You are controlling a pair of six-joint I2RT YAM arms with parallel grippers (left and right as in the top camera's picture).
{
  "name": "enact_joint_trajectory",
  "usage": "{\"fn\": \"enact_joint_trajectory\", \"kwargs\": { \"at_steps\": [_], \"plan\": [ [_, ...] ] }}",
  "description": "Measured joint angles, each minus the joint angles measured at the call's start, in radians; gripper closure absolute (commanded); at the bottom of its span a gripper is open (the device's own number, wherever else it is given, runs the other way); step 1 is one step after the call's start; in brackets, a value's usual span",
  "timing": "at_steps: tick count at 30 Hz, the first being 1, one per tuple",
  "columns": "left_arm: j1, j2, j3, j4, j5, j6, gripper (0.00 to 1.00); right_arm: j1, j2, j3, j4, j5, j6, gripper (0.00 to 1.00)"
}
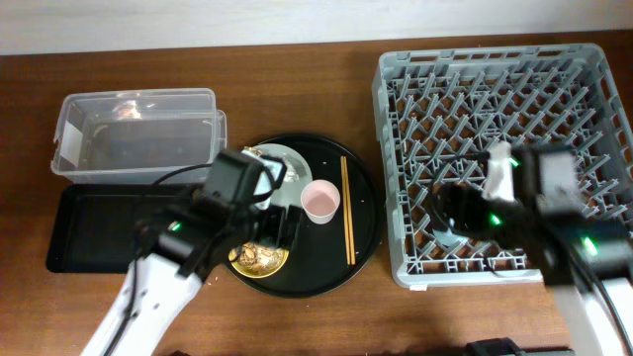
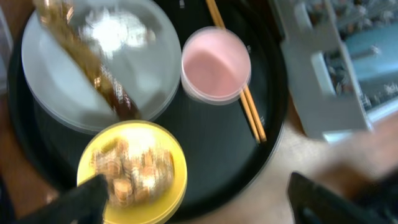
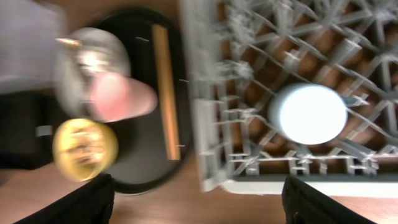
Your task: Sort waste into correct bins and load items into the dishwasher rack
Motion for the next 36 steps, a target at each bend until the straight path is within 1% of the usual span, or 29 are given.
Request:
{"fn": "enact_joint_trajectory", "kwargs": {
  "at_steps": [1,2,3,4,5,6,8,10,11,13,15,16,17,18,19,20,21,22,24,26,27,28,29,31,32,34,35,36],
  "plan": [
    [-0.016,0.049,0.000,0.067,-0.014,-0.002,0.28,0.000,-0.081,0.002,-0.031,-0.031,-0.008,0.12],
    [-0.035,0.149,0.001,0.150,-0.031,-0.005,0.37,0.000,-0.146,0.003,-0.059,-0.050,-0.011,0.12],
    [-0.040,0.191,-0.001,0.181,-0.034,-0.011,0.43,0.000,-0.188,0.006,-0.084,-0.061,-0.014,0.12],
    [-0.043,0.254,-0.001,0.276,-0.043,-0.014,0.49,0.000,-0.224,0.006,-0.121,-0.068,-0.014,0.12],
    [-0.044,0.325,0.001,0.331,-0.048,-0.016,0.57,0.000,-0.245,0.006,-0.156,-0.076,-0.015,0.12],
    [-0.044,0.389,0.001,0.385,-0.053,-0.019,0.71,0.000,-0.249,0.005,-0.191,-0.080,-0.014,0.12],
    [-0.044,0.455,0.001,0.444,-0.055,-0.025,1.00,0.000,-0.247,0.005,-0.200,-0.083,-0.014,0.12],
    [-0.044,0.541,0.001,0.449,-0.058,-0.049,1.00,0.000,-0.247,0.005,-0.205,-0.086,-0.014,0.12],
    [-0.044,0.542,0.001,0.426,-0.058,-0.064,1.00,0.000,-0.247,0.005,-0.206,-0.087,-0.014,0.12],
    [-0.044,0.535,0.018,0.328,-0.043,-0.102,1.00,0.000,-0.247,0.004,-0.206,-0.087,-0.024,0.14],
    [-0.044,0.501,0.035,0.237,-0.027,-0.117,1.00,0.000,-0.247,-0.008,-0.207,-0.098,-0.051,0.17],
    [-0.042,0.452,0.087,0.145,0.023,-0.124,1.00,0.000,-0.245,-0.018,-0.202,-0.133,-0.084,0.18],
    [-0.037,0.400,0.122,0.132,0.079,-0.124,1.00,0.000,-0.245,-0.023,-0.194,-0.180,-0.124,0.17],
    [-0.012,0.323,0.158,0.142,0.217,-0.109,1.00,0.000,-0.245,-0.026,-0.156,-0.292,-0.207,0.13],
    [0.028,0.264,0.170,0.176,0.378,-0.082,1.00,0.000,-0.245,-0.027,-0.124,-0.355,-0.249,0.07],
    [0.070,0.227,0.175,0.226,0.578,-0.054,1.00,0.000,-0.245,-0.028,-0.070,-0.398,-0.278,0.00],
    [0.108,0.203,0.179,0.263,0.761,-0.032,1.00,0.000,-0.245,-0.031,-0.024,-0.437,-0.305,0.01],
    [0.121,0.195,0.179,0.267,0.929,-0.017,1.00,0.000,-0.244,-0.032,0.052,-0.496,-0.343,0.01],
    [0.121,0.195,0.178,0.324,1.164,-0.005,1.00,0.000,-0.240,-0.032,0.164,-0.588,-0.370,0.01],
    [0.121,0.195,0.179,0.368,1.298,0.001,1.00,0.000,-0.223,-0.033,0.230,-0.682,-0.385,0.01],
    [0.121,0.195,0.179,0.372,1.342,0.001,1.00,0.000,-0.200,-0.032,0.282,-0.765,-0.384,0.00],
    [0.120,0.195,0.179,0.376,1.374,0.001,1.00,0.000,-0.174,-0.032,0.314,-0.818,-0.369,0.04],
    [0.118,0.195,0.179,0.381,1.393,0.002,1.00,0.003,-0.140,-0.032,0.341,-0.856,-0.350,0.06],
    [0.121,0.195,0.179,0.391,1.397,0.001,1.00,0.027,-0.080,-0.033,0.409,-0.909,-0.301,0.12],
    [0.123,0.195,0.179,0.392,1.394,0.001,1.00,0.048,-0.061,-0.034,0.440,-0.925,-0.275,0.17],
    [0.120,0.195,0.179,0.391,1.383,0.001,1.00,0.113,-0.051,-0.034,0.529,-0.931,-0.216,0.33],
    [0.118,0.195,0.179,0.390,1.379,0.001,1.00,0.146,-0.051,-0.034,0.542,-0.915,-0.200,0.44],
    [0.116,0.193,0.179,0.391,1.386,0.003,1.00,0.162,-0.050,-0.034,0.545,-0.895,-0.191,0.45]
  ]
}}
